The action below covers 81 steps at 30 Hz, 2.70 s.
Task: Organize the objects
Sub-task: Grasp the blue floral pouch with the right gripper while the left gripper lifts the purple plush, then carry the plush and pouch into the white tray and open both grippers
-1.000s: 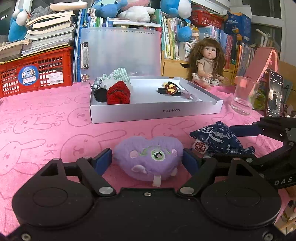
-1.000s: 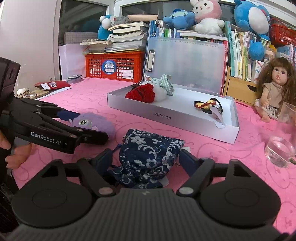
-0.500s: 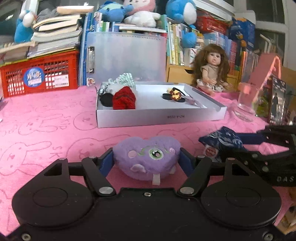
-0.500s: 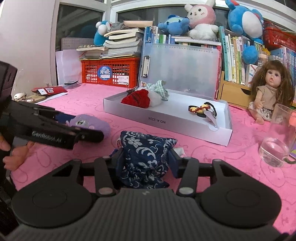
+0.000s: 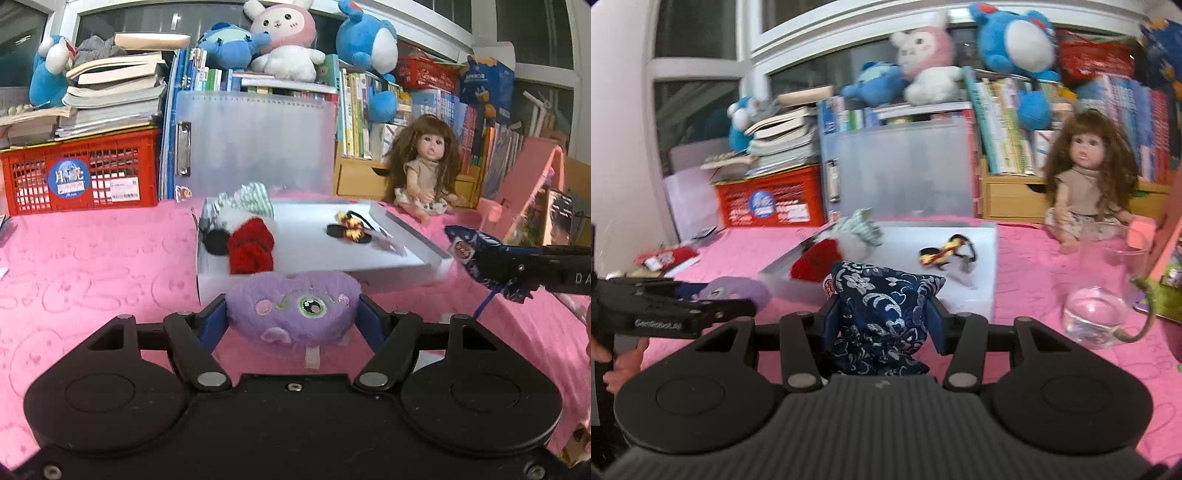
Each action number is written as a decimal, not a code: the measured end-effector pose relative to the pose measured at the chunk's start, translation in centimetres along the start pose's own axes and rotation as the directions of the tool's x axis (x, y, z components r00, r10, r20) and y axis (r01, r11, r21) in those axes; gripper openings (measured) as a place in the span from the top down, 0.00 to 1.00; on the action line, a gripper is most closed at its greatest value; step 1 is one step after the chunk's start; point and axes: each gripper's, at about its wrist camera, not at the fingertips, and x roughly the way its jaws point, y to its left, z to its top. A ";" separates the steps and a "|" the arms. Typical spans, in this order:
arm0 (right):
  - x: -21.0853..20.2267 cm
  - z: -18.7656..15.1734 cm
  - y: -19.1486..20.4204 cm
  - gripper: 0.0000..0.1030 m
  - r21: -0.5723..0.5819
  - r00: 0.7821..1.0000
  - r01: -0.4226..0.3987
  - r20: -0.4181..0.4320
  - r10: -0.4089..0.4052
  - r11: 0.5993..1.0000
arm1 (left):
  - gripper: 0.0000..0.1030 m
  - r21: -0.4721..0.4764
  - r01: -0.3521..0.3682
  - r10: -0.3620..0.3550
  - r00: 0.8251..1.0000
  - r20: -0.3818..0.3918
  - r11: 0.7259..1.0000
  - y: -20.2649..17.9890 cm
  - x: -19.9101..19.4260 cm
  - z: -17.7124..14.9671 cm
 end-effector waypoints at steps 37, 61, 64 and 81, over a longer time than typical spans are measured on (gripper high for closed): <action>10.5 4.9 -6.2 0.50 0.177 0.980 0.141 -0.165 -0.112 0.974 | 0.32 -0.040 -0.102 0.099 0.993 -0.068 0.994 1.4 11.6 4.8; 12.9 3.8 -5.1 0.49 0.154 0.970 0.125 -0.225 -0.089 0.980 | 0.44 -0.032 -0.126 0.122 0.986 -0.116 0.992 1.0 13.7 3.8; 13.1 3.7 -5.1 0.49 0.151 0.969 0.127 -0.230 -0.090 0.980 | 0.46 -0.044 -0.136 0.129 0.984 -0.126 0.990 1.5 14.0 3.6; 14.2 3.2 -4.9 0.49 0.136 0.963 0.146 -0.246 -0.109 0.980 | 0.49 -0.015 -0.166 0.162 0.977 -0.136 0.986 1.6 14.8 3.5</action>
